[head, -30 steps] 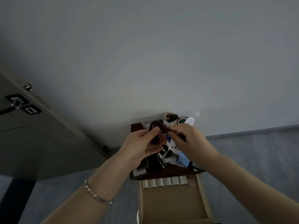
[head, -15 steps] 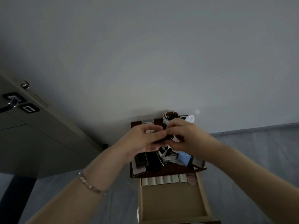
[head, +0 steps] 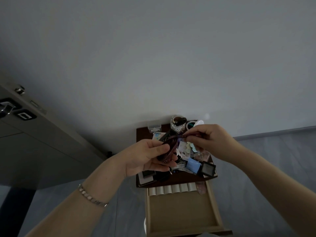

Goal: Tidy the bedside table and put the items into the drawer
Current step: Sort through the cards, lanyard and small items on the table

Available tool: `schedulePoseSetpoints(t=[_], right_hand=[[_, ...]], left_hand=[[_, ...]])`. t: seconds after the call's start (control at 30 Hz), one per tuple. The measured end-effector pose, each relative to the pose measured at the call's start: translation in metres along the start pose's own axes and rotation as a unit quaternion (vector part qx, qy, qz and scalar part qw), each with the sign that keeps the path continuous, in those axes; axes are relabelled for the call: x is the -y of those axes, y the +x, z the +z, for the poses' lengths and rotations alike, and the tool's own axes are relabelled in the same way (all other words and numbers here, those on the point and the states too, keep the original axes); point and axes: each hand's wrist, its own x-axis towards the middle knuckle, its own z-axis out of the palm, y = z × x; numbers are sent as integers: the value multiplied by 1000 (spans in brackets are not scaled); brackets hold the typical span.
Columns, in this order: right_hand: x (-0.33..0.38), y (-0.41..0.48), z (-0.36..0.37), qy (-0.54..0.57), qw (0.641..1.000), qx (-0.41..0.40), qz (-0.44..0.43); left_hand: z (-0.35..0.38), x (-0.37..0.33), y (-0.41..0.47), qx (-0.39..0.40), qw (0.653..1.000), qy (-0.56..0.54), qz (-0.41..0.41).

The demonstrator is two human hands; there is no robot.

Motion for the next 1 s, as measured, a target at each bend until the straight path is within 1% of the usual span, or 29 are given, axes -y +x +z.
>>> schedulePoseSetpoints(t=[0.1, 0.2, 0.3, 0.4, 0.47, 0.5, 0.57, 0.67, 0.8, 0.9, 1.0], right_hand=[[-1, 1, 7, 28, 999, -27, 3], [-1, 3, 9, 99, 993, -61, 22], [-3, 4, 7, 157, 984, -75, 48], [-6, 4, -1, 152, 983, -65, 76], [-8, 4, -6, 144, 984, -36, 97], [-9, 4, -8, 146, 983, -20, 106], [-10, 3, -8, 154, 981, -9, 115], [-8, 2, 1, 142, 984, -54, 89], [-8, -4, 28, 93, 984, -146, 29], [-11, -8, 56, 9, 986, -160, -52], [-17, -7, 74, -41, 969, -220, -100]], left_hand=[[0, 5, -2, 24, 999, -22, -16], [-4, 6, -1, 18, 999, -17, -22], [-9, 6, -2, 25, 999, 23, -19], [-14, 5, -5, 60, 995, 82, -22], [-15, 6, -6, 68, 993, 97, -30], [-16, 6, -6, 61, 994, 90, -30], [-16, 7, -5, 22, 999, 40, -24], [-14, 10, 0, -61, 995, -77, -14], [-6, 14, 10, -131, 971, -202, 13], [4, 17, 18, -157, 957, -243, 29], [14, 22, 22, -172, 958, -226, 40]])
